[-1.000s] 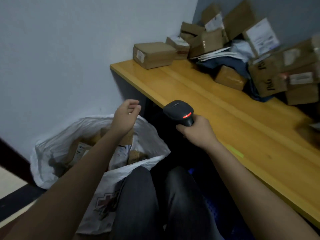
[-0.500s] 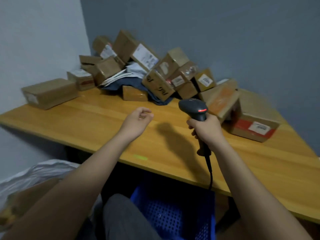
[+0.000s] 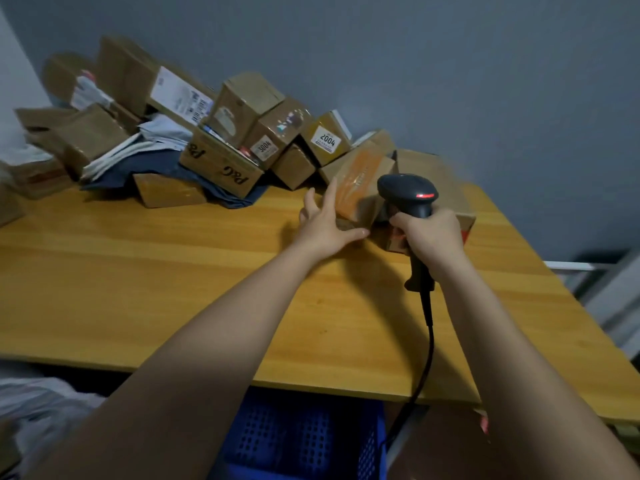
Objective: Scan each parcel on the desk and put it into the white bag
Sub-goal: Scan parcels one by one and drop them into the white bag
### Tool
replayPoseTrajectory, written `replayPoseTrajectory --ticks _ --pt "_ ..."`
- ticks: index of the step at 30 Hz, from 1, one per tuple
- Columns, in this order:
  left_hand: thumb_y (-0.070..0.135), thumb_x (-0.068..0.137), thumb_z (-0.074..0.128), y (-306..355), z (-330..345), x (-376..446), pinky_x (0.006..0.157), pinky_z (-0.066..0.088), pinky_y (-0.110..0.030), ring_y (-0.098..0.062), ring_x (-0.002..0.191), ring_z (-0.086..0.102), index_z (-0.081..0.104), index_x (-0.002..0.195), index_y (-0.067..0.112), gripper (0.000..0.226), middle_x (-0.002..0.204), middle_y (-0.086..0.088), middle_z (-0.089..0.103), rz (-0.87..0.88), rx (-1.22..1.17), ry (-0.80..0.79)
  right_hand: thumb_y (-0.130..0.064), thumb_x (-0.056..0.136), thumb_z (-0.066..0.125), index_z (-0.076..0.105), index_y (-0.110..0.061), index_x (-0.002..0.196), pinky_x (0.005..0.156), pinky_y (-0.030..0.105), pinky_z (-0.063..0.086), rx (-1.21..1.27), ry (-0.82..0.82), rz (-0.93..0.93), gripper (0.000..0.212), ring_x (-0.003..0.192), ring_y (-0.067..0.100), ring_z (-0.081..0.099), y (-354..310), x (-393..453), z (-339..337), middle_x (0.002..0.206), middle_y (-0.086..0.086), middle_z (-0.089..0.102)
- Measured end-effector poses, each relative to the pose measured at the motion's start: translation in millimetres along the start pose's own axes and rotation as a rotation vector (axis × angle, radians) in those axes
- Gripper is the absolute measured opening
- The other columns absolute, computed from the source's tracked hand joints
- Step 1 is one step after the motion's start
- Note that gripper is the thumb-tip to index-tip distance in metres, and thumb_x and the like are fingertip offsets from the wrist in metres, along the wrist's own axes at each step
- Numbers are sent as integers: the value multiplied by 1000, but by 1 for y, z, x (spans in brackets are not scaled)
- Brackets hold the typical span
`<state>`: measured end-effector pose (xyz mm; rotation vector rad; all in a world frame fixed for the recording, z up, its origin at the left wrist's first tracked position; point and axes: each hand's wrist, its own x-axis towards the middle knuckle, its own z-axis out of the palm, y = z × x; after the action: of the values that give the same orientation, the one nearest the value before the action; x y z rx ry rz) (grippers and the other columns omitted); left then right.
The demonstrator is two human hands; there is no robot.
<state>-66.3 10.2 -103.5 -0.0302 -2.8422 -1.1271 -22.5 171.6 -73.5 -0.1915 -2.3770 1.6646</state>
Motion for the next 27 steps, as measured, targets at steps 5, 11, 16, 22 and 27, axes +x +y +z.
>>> replayPoseTrajectory --ticks 5,11,16,22,27 --pt "50 77 74 13 11 20 109 30 -47 -32 141 18 -1 153 26 110 156 -8 11 -55 -39 85 -13 83 67 62 -10 83 64 34 53 18 -32 27 5 65 20 62 5 6 1 72 8 64" --pt "52 75 73 -15 -14 19 93 43 -34 -26 122 49 30 144 15 90 138 -4 44 -158 -291 83 -17 84 68 65 -7 86 60 32 51 50 -33 3 11 62 19 61 5 3 3 70 8 64" --pt "48 77 75 -77 -68 -23 99 48 -39 -17 110 58 41 135 20 72 129 1 55 -232 -548 62 -15 82 69 64 -9 88 55 28 50 33 -159 -40 10 60 16 60 -11 -11 27 74 7 66" --pt "27 72 83 -148 -137 -88 110 33 -44 -23 134 28 22 149 22 99 148 -2 26 66 184 427 -15 82 70 64 -6 92 54 27 49 27 -333 -67 15 61 16 60 -37 -37 86 80 8 68" --pt "34 70 83 -199 -167 -144 112 32 -46 -25 136 22 26 146 19 97 144 -4 26 212 558 234 -15 81 72 64 -4 93 53 28 48 75 -446 -44 18 58 16 59 -57 -62 134 77 8 67"
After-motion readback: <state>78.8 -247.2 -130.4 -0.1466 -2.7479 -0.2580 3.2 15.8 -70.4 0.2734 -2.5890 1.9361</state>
